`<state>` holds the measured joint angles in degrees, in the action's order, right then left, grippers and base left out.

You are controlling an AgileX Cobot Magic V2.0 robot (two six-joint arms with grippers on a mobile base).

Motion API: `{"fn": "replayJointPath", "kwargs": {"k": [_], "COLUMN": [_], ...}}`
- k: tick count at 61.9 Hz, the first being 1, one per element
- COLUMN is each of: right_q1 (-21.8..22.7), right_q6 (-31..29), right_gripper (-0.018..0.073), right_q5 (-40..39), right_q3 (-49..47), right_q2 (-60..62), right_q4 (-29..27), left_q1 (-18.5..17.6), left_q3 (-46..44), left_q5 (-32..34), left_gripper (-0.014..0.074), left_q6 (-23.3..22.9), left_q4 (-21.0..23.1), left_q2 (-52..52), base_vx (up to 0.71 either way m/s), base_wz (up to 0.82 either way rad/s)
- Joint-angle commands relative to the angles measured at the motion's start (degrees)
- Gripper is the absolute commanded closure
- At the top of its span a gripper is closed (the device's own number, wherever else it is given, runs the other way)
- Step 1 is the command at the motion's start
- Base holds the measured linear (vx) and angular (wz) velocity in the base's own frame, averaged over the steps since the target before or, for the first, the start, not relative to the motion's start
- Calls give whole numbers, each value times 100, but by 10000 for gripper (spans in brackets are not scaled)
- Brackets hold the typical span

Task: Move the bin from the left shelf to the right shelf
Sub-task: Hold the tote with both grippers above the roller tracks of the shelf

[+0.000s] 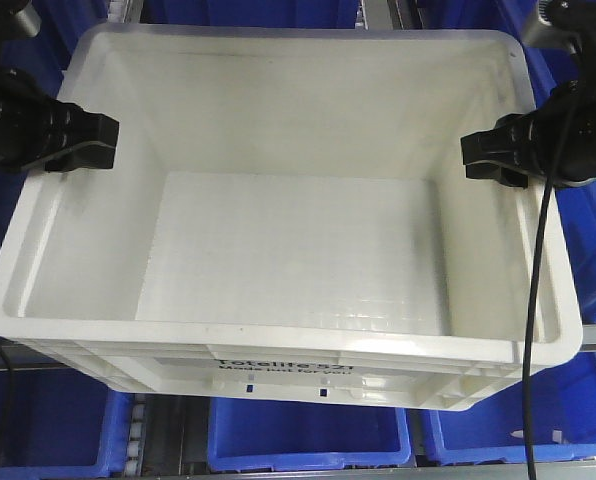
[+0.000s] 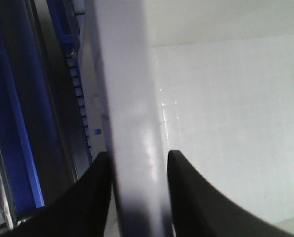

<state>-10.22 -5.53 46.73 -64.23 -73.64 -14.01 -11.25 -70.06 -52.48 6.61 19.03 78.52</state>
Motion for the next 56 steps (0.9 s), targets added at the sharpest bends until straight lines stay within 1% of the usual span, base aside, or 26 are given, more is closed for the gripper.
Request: {"fn": "replayJointPath", "kwargs": {"k": [1,32,56], "right_q1": [32,32,32], "right_q6": [-150,-150,-150], "right_gripper": [567,567,567], "right_q5": [-654,-673,-673], "right_q3": [-271,-271,-271], "right_q2": [205,205,205], "right_q4": [32,32,32], "left_q1": [-39,-39,-39], "left_q3": [-252,-252,-252], "left_q5": [277,277,277], "left_gripper": [598,598,598], "left_q6": [175,175,175], "left_q4": [396,396,396], "left_q2": [-288,-288,-288], "base_vx": [8,7,1], "base_wz": [2,1,0]}}
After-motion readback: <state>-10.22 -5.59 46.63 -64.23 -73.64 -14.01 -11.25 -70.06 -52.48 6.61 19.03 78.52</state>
